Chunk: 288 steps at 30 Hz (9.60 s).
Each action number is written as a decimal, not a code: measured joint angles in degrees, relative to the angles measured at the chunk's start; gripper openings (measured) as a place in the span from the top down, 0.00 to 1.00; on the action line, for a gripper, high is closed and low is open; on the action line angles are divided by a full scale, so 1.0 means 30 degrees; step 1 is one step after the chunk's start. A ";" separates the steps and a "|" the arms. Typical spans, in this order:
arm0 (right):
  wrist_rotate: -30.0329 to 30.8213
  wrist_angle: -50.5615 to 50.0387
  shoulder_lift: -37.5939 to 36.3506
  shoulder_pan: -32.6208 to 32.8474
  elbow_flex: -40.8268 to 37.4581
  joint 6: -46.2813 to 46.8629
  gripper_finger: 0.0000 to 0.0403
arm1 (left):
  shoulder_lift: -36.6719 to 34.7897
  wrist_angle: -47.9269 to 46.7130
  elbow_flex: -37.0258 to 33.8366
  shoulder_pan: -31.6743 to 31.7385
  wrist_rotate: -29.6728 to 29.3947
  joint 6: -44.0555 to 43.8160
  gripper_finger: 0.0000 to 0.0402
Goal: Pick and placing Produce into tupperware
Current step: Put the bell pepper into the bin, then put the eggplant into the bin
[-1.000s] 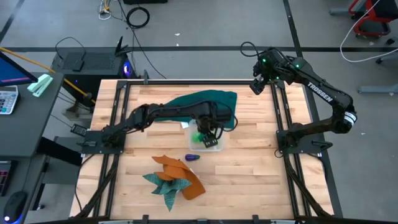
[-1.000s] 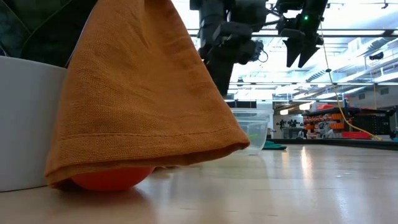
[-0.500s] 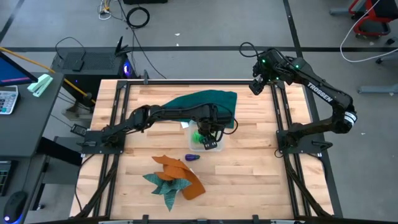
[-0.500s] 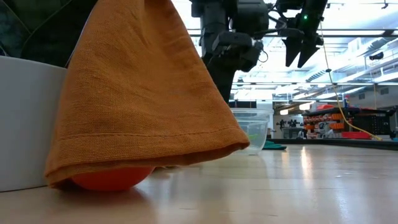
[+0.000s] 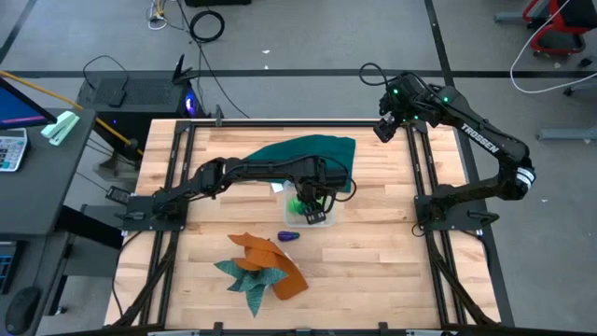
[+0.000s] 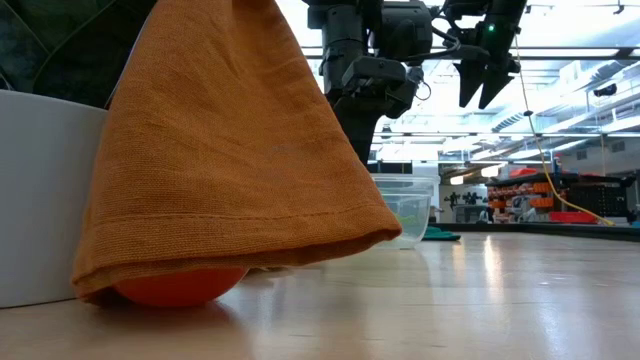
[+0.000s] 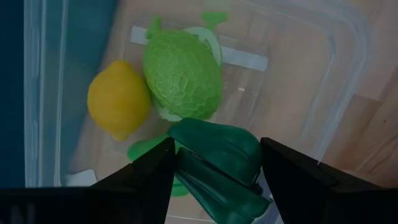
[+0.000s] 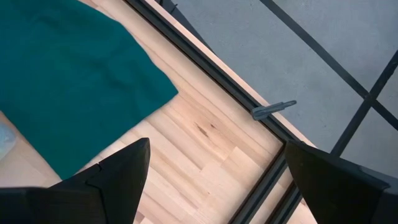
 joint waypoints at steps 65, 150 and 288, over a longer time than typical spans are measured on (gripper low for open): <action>-0.2903 -0.0370 -0.0022 0.1428 0.0000 -0.1232 0.17 | -0.9808 -0.4313 0.0038 0.0766 -0.4167 -0.6758 0.29; -0.5185 0.1202 0.0197 0.2546 -0.0007 -0.2565 0.17 | -1.5670 1.1130 -2.0312 -0.0105 0.1099 -0.6537 0.29; -0.7271 0.1100 0.0204 0.1945 -0.0007 -0.3133 0.20 | -1.1621 2.4309 -2.6454 -0.3971 0.1071 -0.8313 0.27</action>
